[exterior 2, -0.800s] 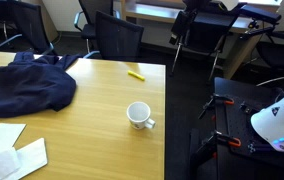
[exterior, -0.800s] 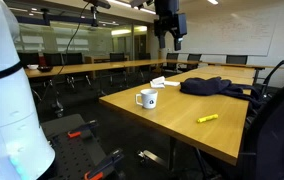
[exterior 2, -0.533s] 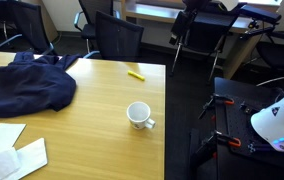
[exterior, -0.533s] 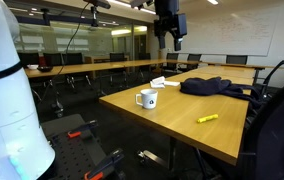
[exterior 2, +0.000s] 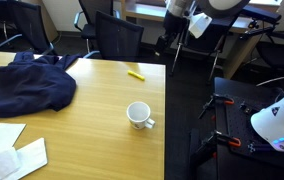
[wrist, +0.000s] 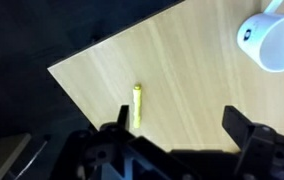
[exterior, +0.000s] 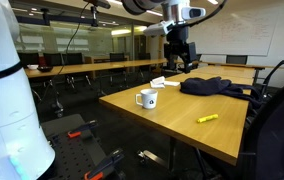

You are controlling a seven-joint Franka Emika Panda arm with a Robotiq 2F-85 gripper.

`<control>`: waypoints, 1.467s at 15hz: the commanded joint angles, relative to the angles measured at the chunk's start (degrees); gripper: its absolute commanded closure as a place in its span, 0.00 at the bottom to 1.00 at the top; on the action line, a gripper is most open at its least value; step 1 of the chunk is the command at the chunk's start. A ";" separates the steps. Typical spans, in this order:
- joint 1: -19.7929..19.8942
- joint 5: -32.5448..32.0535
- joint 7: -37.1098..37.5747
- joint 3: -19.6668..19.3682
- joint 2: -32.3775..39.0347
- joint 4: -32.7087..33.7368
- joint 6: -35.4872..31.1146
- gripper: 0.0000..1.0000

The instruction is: Put the marker into the white cup

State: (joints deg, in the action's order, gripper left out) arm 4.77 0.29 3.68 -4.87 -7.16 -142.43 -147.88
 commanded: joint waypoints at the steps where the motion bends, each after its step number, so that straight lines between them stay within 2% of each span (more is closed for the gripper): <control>1: 0.30 -1.92 1.21 0.14 12.77 8.47 -1.72 0.00; 7: 0.26 -0.80 0.09 -0.95 32.30 27.39 2.38 0.00; 12: 3.22 1.30 -1.69 -0.38 44.03 42.46 10.60 0.00; 14: 4.60 2.19 -2.85 0.33 47.42 47.12 14.23 0.12; 16: 5.08 2.13 -3.51 0.40 50.30 50.91 17.09 0.14; 17: 4.95 1.80 -3.10 0.17 51.63 52.61 18.27 0.22; 20: 5.06 1.66 -2.89 0.18 55.04 57.10 21.59 0.32; 21: 5.11 1.70 -2.87 0.21 55.98 58.34 22.49 0.35; 22: 5.09 1.65 -2.82 0.18 56.80 59.37 23.13 0.33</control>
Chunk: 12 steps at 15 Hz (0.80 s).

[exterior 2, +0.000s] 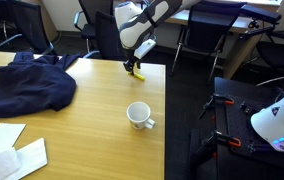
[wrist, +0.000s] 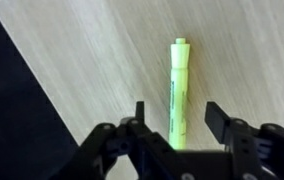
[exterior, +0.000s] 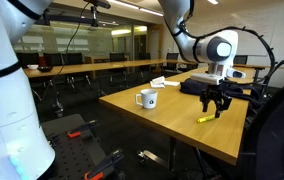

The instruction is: Put the marker into the white cup

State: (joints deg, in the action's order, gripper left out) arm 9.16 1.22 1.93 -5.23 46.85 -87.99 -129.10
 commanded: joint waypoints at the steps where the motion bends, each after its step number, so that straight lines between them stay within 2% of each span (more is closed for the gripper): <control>1: 0.68 0.68 -0.94 0.49 3.58 5.97 4.98 0.41; 2: 0.76 0.74 -0.97 0.54 4.24 6.83 5.41 0.53; 4: 0.82 0.73 -0.94 0.53 5.42 8.42 6.18 0.64; 5: 0.85 0.70 -1.10 0.58 5.81 8.74 5.82 0.77; 8: 1.13 0.76 -2.59 1.18 5.99 9.09 4.98 1.00; 10: 1.84 1.26 -5.30 2.35 5.63 8.79 4.82 0.95; 12: 3.60 2.63 -12.24 5.37 3.50 6.31 3.13 0.95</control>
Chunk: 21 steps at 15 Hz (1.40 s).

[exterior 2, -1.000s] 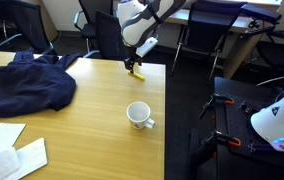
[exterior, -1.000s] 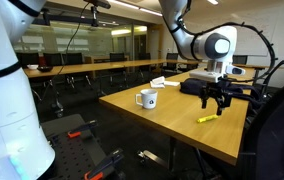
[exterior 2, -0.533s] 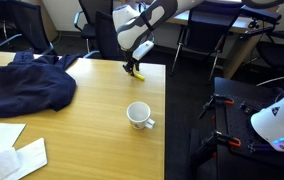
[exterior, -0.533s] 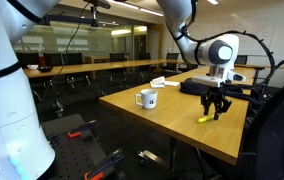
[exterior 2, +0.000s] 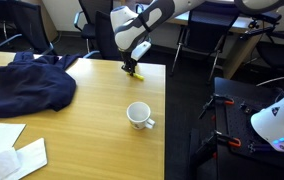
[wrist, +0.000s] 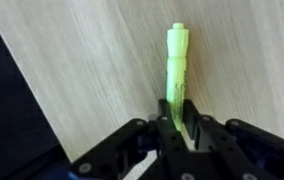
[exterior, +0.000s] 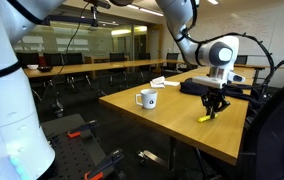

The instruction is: Put the marker into the white cup

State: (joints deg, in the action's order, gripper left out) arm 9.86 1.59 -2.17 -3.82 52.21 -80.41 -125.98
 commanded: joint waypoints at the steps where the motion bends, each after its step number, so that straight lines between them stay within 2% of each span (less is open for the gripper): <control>1: 2.96 2.23 -10.74 4.77 -3.94 -3.76 -0.81 0.95; 7: 5.66 5.93 -28.96 11.32 -19.79 -21.17 -4.82 0.95; 12: 7.65 15.05 -47.66 15.16 -28.64 -30.67 -2.86 0.95; 13: 4.60 12.74 -41.79 12.10 -25.81 -26.63 -1.32 0.95; 14: 4.50 13.38 -42.92 12.04 -26.60 -27.54 -1.31 0.80; 18: 4.22 13.24 -42.81 11.58 -25.99 -27.14 -1.33 0.80; 19: 4.21 13.24 -42.81 11.59 -25.98 -27.11 -1.33 0.95; 20: 7.60 19.40 -50.85 15.00 -25.84 -26.23 2.04 0.95; 21: 7.89 21.38 -53.42 15.27 -25.94 -26.31 2.46 0.95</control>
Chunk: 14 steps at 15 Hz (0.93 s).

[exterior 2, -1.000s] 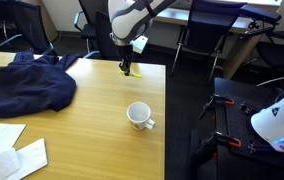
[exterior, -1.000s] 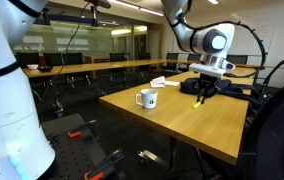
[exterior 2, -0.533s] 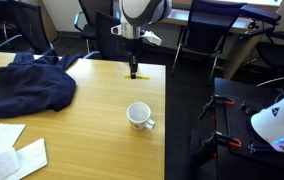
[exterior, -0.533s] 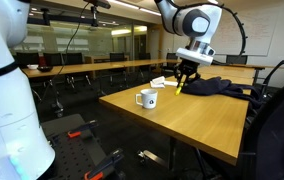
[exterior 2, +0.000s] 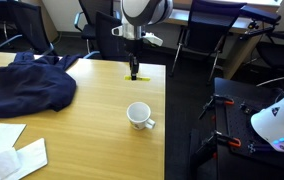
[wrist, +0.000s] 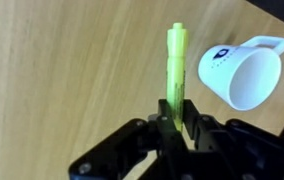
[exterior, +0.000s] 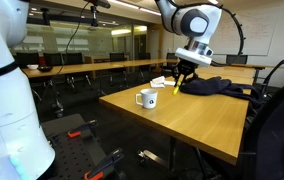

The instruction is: Put the marker into the white cup

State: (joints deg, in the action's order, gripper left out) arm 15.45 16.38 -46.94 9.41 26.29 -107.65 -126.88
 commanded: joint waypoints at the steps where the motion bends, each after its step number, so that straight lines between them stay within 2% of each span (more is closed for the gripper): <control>1: 2.81 9.37 -12.62 2.22 0.02 1.28 4.59 0.95; 7: 5.05 20.17 -33.97 0.48 3.38 5.77 14.58 0.95; 14: 4.74 31.27 -49.28 0.31 9.11 9.60 28.16 0.95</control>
State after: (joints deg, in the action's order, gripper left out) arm 20.00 43.97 -91.42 10.10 33.34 -101.03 -105.69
